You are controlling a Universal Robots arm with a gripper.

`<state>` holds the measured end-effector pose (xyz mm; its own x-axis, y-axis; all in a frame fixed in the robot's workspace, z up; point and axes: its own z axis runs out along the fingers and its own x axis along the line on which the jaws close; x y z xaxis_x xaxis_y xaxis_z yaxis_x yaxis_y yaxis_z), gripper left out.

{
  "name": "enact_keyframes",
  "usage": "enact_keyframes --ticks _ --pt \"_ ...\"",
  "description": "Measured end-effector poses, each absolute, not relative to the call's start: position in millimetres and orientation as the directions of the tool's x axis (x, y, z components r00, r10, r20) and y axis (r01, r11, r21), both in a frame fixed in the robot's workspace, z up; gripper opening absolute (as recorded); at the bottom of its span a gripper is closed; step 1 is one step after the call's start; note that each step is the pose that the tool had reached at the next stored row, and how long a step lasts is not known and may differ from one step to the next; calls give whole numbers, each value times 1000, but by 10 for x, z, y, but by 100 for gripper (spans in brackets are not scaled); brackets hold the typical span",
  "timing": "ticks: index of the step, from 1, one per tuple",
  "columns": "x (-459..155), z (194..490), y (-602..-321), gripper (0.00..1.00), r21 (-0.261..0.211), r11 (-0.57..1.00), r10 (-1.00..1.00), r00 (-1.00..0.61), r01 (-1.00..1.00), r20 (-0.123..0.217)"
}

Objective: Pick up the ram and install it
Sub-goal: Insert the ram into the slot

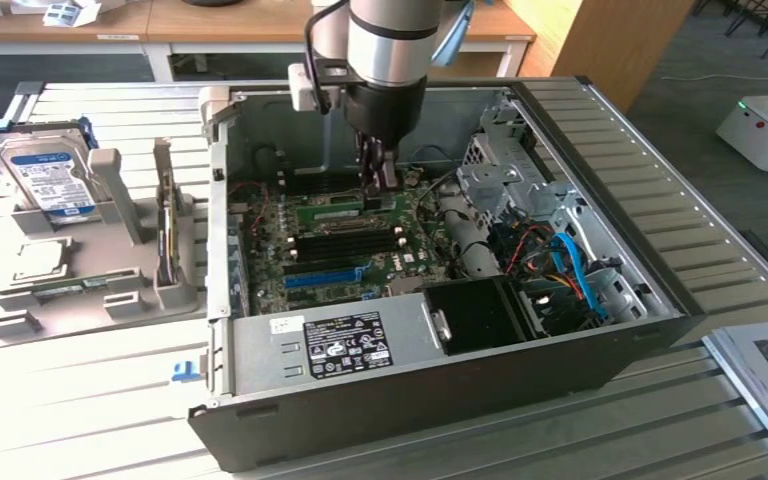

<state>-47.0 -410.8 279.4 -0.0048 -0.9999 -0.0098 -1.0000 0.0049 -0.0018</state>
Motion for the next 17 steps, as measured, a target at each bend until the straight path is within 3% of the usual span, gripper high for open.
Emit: enact_keyframes --ticks 17 --pt "-469 2579 -4107 12 -2 5 -1000 -5 -1000 -10"
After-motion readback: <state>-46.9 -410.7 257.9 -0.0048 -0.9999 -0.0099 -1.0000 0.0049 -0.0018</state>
